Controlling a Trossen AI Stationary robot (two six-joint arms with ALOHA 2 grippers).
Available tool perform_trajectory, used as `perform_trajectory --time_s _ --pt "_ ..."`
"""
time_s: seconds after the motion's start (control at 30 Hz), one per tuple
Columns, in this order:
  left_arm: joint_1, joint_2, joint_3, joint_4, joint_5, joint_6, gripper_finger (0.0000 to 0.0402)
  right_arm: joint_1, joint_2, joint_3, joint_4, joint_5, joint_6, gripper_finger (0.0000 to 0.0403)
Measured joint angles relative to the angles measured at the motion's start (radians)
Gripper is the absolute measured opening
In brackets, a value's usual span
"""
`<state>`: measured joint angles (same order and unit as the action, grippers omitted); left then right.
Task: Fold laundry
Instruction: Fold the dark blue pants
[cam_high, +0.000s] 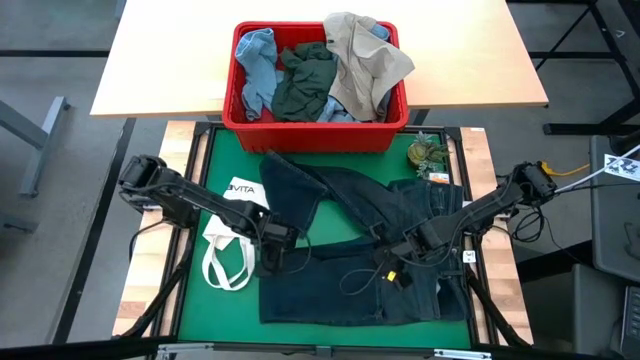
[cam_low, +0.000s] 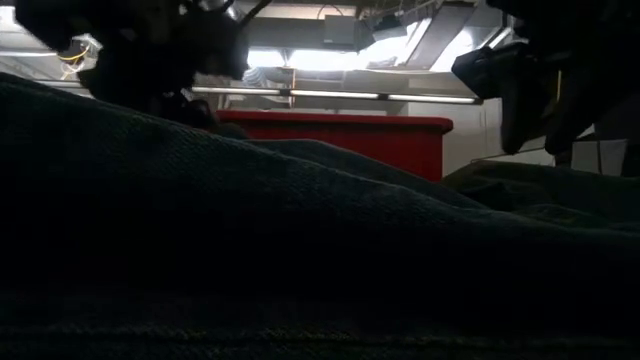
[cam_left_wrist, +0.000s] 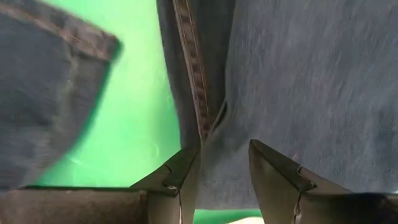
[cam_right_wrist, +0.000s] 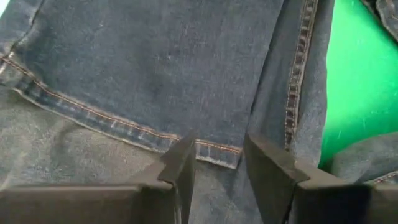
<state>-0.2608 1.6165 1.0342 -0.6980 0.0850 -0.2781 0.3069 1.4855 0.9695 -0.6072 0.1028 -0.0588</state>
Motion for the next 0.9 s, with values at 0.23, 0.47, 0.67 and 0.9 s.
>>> perform_trajectory --time_s 0.23,0.47,0.67,0.9 --pt "0.003 0.0 -0.067 0.111 0.015 0.001 0.0128 0.0 0.002 0.0 -0.003 0.019 0.001 0.0138" --pt "0.003 0.0 -0.081 0.119 0.015 0.0 0.0121 0.0 0.015 0.0 -0.059 0.043 0.01 0.0138" --pt "0.003 0.0 -0.081 0.12 0.015 -0.007 0.0085 -0.002 0.07 0.0 -0.094 0.044 0.044 0.0138" --pt "0.003 0.0 -0.081 0.138 0.013 -0.007 0.0051 0.0 0.116 0.0 -0.094 0.144 -0.069 0.0138"
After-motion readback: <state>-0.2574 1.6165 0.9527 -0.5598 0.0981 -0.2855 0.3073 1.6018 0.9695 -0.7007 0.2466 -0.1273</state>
